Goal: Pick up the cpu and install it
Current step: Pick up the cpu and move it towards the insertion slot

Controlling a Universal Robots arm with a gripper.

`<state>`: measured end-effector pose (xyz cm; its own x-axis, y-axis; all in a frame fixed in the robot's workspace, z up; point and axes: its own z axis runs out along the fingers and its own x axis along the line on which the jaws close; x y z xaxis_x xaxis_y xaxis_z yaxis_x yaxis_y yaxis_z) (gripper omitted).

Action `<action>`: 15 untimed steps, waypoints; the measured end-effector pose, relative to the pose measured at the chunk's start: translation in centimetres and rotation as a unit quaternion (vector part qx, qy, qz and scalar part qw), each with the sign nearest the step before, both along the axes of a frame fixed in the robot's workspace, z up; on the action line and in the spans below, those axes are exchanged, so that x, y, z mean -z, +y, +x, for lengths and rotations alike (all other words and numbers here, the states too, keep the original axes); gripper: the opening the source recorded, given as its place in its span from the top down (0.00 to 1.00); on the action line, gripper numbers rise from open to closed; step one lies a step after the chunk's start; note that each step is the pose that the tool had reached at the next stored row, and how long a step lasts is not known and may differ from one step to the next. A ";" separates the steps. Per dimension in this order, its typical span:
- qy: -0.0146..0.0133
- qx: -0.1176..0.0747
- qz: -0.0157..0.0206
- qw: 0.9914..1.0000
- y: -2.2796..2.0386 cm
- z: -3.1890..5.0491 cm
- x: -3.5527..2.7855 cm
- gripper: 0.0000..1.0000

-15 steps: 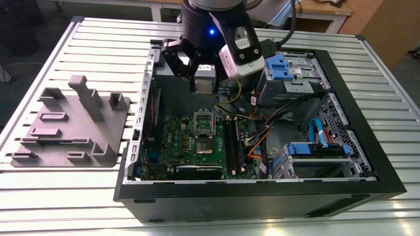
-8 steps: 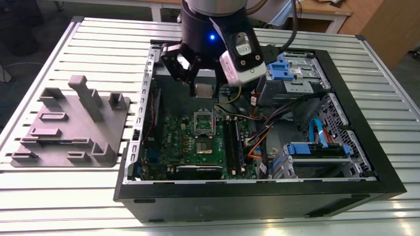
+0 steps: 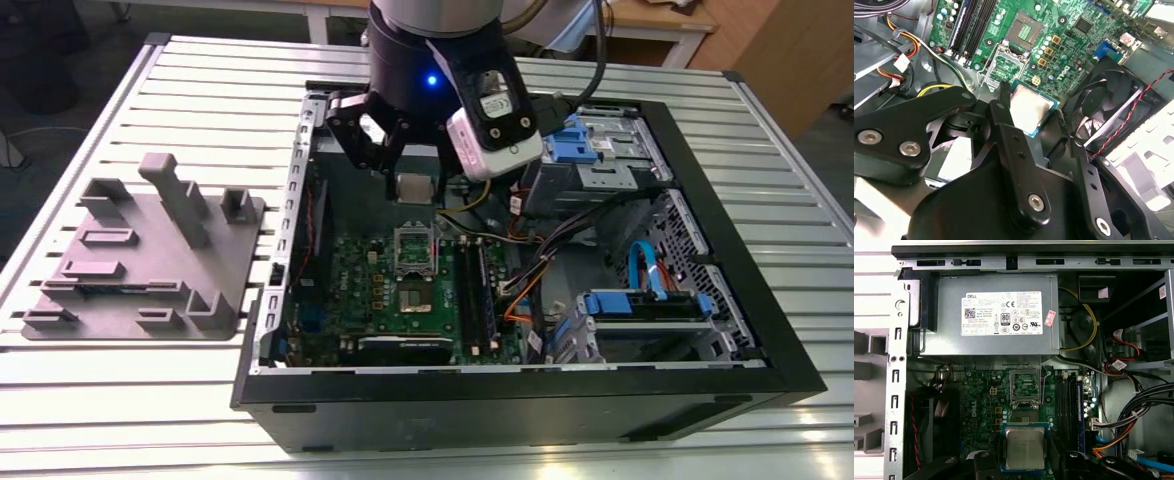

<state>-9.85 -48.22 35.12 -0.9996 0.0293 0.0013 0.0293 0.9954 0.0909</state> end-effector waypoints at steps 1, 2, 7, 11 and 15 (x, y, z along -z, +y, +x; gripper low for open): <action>0.000 0.000 0.000 1.000 -0.01 0.00 0.00 0.53; 0.000 0.000 0.000 1.000 -0.03 0.00 0.00 0.53; 0.000 0.000 0.000 1.000 -0.25 0.00 0.01 0.53; 0.000 0.000 0.000 1.000 -0.54 0.00 0.02 0.53; 0.000 0.000 0.000 1.000 -0.86 0.00 0.03 0.53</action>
